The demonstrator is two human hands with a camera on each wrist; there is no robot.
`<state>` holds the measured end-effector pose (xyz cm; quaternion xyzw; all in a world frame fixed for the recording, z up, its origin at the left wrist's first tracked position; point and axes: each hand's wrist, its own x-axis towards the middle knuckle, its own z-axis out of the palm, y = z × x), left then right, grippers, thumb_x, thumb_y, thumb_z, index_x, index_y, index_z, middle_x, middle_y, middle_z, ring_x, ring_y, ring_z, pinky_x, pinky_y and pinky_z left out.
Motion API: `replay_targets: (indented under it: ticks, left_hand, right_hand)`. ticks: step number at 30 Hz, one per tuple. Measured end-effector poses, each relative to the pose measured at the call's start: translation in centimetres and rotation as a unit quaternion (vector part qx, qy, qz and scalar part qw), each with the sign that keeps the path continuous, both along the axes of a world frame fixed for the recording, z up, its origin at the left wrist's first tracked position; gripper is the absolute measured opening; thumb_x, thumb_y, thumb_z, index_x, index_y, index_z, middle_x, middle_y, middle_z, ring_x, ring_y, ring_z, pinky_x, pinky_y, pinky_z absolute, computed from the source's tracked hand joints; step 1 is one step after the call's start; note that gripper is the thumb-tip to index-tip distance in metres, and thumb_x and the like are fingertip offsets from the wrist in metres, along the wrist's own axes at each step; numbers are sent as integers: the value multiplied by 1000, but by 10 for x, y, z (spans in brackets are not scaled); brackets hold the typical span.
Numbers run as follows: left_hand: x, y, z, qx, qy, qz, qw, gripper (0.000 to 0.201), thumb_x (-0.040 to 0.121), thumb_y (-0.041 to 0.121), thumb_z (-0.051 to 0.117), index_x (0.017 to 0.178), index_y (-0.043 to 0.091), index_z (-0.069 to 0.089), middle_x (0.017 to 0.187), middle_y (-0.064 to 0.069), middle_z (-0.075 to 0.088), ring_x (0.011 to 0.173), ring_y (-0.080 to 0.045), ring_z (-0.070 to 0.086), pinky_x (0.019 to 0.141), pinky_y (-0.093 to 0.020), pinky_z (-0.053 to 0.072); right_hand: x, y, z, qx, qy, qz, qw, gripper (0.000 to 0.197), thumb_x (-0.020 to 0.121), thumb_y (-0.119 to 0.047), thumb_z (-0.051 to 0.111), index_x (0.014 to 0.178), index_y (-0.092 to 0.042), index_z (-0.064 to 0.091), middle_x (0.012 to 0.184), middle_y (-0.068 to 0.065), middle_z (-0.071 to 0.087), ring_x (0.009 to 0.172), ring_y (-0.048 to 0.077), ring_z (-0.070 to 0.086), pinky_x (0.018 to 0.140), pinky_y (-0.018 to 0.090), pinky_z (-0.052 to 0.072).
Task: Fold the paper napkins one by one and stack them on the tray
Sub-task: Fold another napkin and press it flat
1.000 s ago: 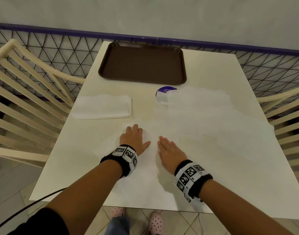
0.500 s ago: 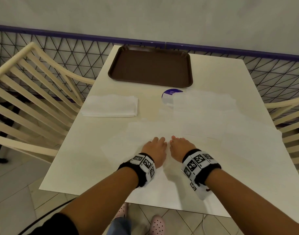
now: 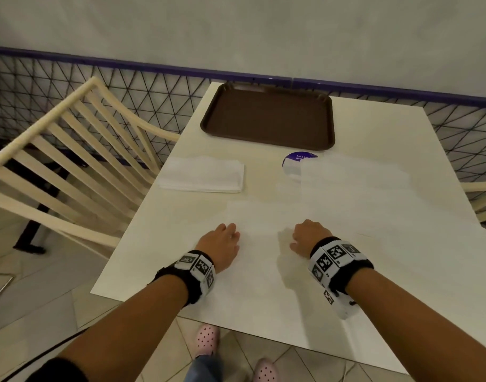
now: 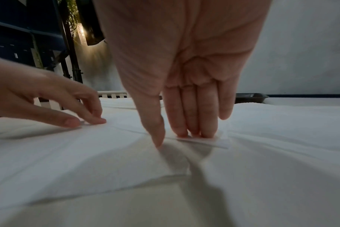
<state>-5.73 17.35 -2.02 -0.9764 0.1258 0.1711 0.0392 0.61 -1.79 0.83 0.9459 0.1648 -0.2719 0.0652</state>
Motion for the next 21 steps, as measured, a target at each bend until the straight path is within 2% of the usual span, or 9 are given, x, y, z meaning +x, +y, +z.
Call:
replay_targets:
  ticks: [3,7,12,14,17,20,21]
  left_hand:
    - [14,-7,12,18,-2,0,1000,40,99,23,35,133,3,39,143,-8,29,126,-24,35,96,-32,37]
    - [32,-20,12,11,-1,-27,1000,46,93,11,44,138,7,32,143,-7,31,128,-24,36,98,-33,38]
    - [39,-33,10,28,22,-23,999,46,95,2,37,140,6,28,141,-12,30,122,-30,40,87,-35,44]
    - [40,-35,4,28,16,-20,999,41,96,2,37,136,4,34,138,-15,35,118,-31,44,84,-34,45]
    - [42,-38,13,24,-13,-6,1000,29,86,12,60,114,4,59,119,-15,54,97,-27,58,68,-27,49]
    - [45,-35,9,50,50,-33,997,34,96,0,34,129,2,44,131,-17,40,113,-32,47,83,-34,44]
    - [47,-34,11,50,54,-47,996,35,96,-2,33,129,2,42,131,-16,40,113,-32,47,83,-34,43]
  right_hand:
    - [4,5,4,-5,1,24,1000,37,93,-27,52,121,-4,53,127,13,50,117,30,53,92,34,46]
    - [8,8,6,-8,2,48,999,41,91,-28,55,123,-3,51,127,13,49,116,29,53,91,33,46]
    - [9,10,6,-20,-3,69,997,39,91,-27,55,121,-3,53,124,14,51,113,29,54,86,33,46]
    - [9,12,7,-28,-2,78,997,36,92,-24,53,120,-2,54,123,15,52,113,30,54,86,33,46]
    - [7,14,7,-36,-12,87,995,28,96,-15,44,118,-2,55,121,16,54,111,32,55,88,34,45]
    - [5,12,7,-48,-36,98,993,25,96,-4,36,108,-10,58,110,16,55,101,30,56,92,34,43]
    - [5,11,7,-54,-44,100,993,28,96,-3,35,109,-10,58,112,15,56,103,30,56,95,34,42]
